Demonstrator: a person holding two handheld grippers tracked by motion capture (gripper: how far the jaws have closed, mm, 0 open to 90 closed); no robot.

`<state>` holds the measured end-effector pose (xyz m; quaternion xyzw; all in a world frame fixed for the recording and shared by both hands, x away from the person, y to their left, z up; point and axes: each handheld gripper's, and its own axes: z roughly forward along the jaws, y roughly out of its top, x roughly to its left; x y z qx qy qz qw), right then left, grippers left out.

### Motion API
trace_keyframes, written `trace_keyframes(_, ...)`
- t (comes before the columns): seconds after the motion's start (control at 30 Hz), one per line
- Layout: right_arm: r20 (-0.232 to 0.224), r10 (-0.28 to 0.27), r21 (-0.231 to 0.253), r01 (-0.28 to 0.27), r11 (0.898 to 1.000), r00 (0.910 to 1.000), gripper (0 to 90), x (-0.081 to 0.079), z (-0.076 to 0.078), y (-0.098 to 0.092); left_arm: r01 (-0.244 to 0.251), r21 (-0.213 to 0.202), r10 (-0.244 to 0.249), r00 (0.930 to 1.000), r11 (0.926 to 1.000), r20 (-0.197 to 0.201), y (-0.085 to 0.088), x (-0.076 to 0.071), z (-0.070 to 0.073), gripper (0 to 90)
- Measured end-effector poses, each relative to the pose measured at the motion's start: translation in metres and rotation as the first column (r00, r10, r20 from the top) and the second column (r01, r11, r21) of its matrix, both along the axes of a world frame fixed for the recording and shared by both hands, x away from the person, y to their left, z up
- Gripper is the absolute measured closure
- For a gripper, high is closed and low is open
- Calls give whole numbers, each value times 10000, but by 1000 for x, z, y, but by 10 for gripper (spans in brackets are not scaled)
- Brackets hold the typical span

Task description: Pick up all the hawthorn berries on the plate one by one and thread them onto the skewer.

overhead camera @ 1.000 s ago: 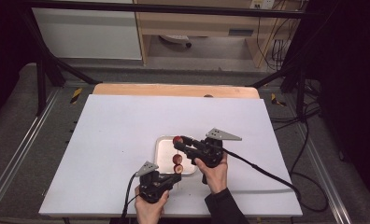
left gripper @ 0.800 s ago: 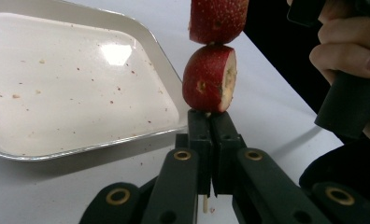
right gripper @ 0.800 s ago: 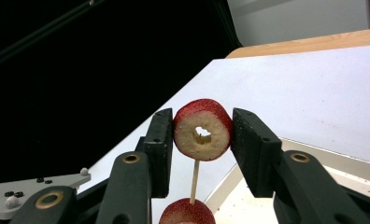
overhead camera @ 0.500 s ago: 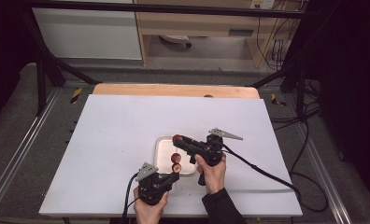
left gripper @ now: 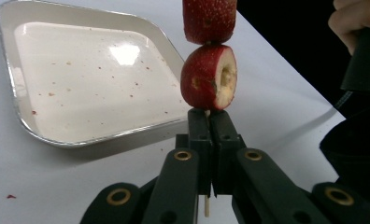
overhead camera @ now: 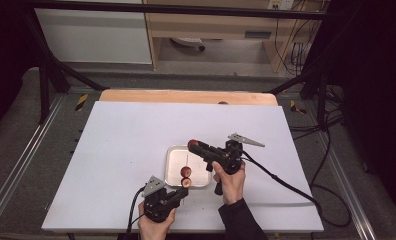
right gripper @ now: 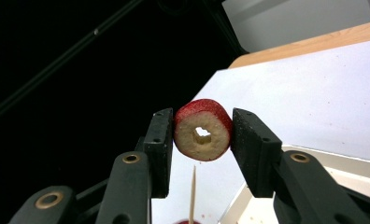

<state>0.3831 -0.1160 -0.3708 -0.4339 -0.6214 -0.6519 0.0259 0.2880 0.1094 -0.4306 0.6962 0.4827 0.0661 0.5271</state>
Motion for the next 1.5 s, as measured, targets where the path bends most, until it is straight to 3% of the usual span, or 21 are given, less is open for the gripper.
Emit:
trace_keyframes(0.27, 204, 272, -446, -263, 9987, 9994, 602, 1, -2, -1, 303, 437, -310, 9994, 9986, 155, -2, 0, 2, 887)
trace_keyframes(0.87, 409, 641, -1283, -584, 9900, 9971, 602, -1, -3, 0, 495, 530, -498, 9988, 9974, 37, -3, 2, 1, 887)
trace_keyframes(1.03, 645, 1002, -1921, -862, 9776, 9929, 602, -2, -3, 1, 521, 379, -516, 9986, 9979, -136, -2, 4, 1, 886)
trace_keyframes(1.33, 1121, 1302, -2583, -977, 9611, 9851, 602, -6, 0, -1, 581, -79, -581, 9983, 9983, 84, -9, 4, -1, 886)
trace_keyframes(1.4, 1015, 1686, -3077, -1302, 9425, 9804, 603, -8, -1, 2, 524, -376, -516, 9984, 9979, 235, -6, 4, 3, 887)
trace_keyframes(1.43, 1064, 1816, -3148, -1401, 9387, 9776, 603, -10, -4, 4, 576, -375, -571, 9983, 9976, 139, -6, 6, 3, 887)
trace_keyframes(1.5, 1225, 1724, -3094, -1274, 9424, 9774, 602, -11, -4, 6, 527, -221, -522, 9984, 9984, 205, -6, 7, 3, 886)
